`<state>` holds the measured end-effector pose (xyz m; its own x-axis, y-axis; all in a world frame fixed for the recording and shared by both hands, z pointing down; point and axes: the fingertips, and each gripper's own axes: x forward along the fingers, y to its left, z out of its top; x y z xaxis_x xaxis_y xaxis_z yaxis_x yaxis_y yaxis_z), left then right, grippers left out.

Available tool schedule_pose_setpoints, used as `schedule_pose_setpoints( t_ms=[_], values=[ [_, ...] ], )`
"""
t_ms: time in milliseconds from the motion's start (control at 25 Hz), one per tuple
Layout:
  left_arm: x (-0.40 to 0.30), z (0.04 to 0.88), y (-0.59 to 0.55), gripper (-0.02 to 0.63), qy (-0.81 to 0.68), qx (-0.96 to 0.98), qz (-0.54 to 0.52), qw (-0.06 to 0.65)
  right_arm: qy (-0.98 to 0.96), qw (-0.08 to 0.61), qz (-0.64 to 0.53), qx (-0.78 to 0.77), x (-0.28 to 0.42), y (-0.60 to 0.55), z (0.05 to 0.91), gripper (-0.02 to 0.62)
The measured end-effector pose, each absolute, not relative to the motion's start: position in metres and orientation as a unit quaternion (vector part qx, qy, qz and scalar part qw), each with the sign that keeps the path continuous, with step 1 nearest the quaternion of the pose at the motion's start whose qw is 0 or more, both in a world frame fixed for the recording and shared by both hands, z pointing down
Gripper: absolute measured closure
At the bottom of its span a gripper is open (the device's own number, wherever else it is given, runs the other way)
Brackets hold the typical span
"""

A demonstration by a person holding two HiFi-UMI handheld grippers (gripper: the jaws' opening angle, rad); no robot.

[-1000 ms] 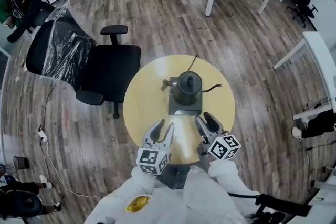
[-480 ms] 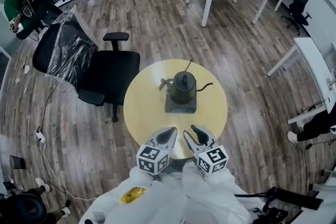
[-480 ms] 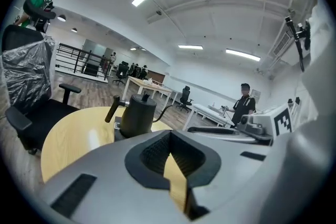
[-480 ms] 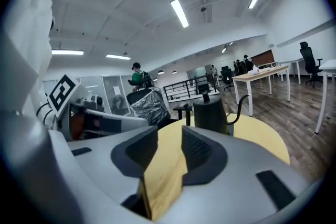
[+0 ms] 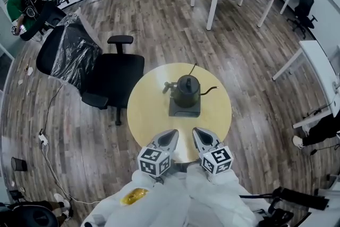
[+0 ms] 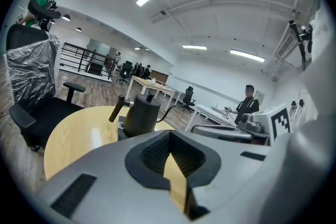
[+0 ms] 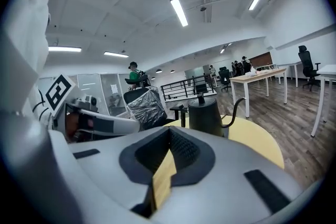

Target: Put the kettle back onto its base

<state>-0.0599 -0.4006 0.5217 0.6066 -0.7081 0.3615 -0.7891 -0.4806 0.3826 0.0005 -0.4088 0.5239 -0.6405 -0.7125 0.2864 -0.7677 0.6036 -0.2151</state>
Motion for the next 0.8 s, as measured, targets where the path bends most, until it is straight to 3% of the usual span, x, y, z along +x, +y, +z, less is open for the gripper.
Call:
schedule_pose_setpoints(
  t_ms=[800],
  values=[
    [-0.058, 0.513, -0.405, 0.604, -0.450, 0.851, 0.032, 0.270, -0.893, 0.100, 0.158, 0.409, 0.003, -0.411, 0.531, 0.584]
  ],
)
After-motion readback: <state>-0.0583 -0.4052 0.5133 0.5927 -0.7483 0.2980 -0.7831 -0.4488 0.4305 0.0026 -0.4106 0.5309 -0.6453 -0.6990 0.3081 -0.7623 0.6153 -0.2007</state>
